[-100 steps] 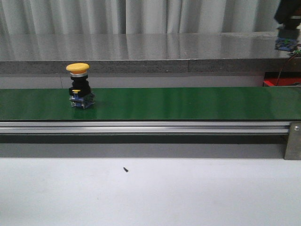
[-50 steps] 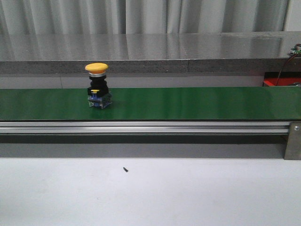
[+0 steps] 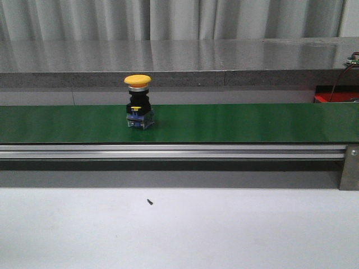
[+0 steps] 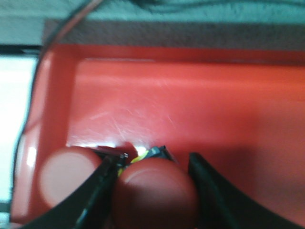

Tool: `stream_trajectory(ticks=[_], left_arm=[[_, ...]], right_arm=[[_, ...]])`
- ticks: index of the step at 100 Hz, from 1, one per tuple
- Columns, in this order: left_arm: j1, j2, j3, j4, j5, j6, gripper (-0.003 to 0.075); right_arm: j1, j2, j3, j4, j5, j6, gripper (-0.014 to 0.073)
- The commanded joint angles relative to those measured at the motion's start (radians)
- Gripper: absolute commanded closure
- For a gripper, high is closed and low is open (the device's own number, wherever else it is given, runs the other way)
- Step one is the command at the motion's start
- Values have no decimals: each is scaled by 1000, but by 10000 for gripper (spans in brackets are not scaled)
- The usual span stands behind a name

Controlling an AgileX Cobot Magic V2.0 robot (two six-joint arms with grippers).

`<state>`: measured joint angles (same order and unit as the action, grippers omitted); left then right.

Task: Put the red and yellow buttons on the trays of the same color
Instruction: 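Lift the red button into the red tray and open the right gripper, then move the right gripper down over the yellow button on the belt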

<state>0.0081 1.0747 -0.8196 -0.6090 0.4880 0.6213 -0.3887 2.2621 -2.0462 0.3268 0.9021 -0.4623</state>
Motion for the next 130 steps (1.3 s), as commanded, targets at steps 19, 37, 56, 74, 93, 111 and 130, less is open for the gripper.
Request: stream_trajectory(ticks=[19,37,56,74,93,111,130], left_arm=[[-6,-20,-28,-30,-52,-1,740],[-6,-20,-28,-30,-52,-1,740],[-6,-20,-28,-30,-52,-1,740],[-6,-20,-28,-30,-52,-1,740],[-6,-20,-28,-30,-52,-1,740],[-6,-20,-28,-30,-52,-1,740],[-6,-20,-28,-30,-52,-1,740]], right_arm=[[-9,-14,-36,-23,-51,1,411],[-9,-4,-36,-23,-40,1,378],[-10,-17,-74,-11,-24,1,53],[-10,-72,-115,36,-12,1,18],[-3,-168,-115,98,62,-15,18],[44,-260,-113,117,145,-34,18],[137,-382,-36,123,169,-34,18]])
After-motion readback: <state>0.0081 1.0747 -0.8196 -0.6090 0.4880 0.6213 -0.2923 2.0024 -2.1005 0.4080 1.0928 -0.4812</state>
